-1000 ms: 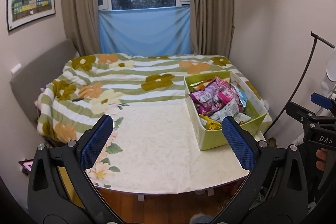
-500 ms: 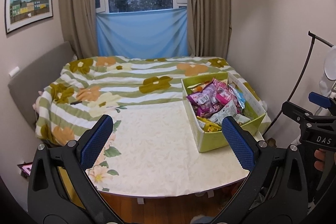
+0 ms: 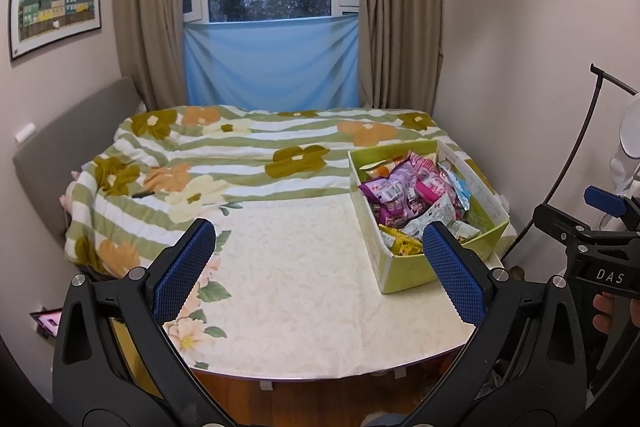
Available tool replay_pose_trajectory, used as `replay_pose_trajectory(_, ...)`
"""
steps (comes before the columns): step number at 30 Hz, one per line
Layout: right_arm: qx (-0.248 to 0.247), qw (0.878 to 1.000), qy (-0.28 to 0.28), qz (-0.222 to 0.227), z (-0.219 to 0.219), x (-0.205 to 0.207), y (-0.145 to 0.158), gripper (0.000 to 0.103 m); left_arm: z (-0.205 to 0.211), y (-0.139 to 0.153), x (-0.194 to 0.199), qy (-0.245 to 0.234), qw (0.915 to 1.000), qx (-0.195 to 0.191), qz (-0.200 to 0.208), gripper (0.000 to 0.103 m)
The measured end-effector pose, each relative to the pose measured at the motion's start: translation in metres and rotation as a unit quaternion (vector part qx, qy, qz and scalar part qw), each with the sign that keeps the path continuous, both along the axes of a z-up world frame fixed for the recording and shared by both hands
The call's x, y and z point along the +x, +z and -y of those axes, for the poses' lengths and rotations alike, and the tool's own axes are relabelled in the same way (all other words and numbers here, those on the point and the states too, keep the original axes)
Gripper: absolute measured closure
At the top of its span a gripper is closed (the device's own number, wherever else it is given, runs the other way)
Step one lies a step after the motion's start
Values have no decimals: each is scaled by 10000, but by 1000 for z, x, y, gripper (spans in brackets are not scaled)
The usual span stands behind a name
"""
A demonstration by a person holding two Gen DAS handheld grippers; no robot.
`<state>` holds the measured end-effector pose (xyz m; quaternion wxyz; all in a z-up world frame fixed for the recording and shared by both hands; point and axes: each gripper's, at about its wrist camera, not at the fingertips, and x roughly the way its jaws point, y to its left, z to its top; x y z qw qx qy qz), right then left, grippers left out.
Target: Organize snacks
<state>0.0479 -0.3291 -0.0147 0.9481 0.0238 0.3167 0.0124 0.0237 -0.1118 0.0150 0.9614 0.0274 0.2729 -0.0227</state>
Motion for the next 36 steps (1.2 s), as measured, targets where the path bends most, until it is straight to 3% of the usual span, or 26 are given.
replay_pose_trajectory(30, 3, 10000, -18, -34, -1, 4, -5, 1, 2, -9, 3, -92, 9998, -18, -164, 0)
replay_pose_trajectory(36, 21, 10000, -11, -18, -1, 4, -5, 1, 0, -3, -2, -114, 9999, -100, -33, 0)
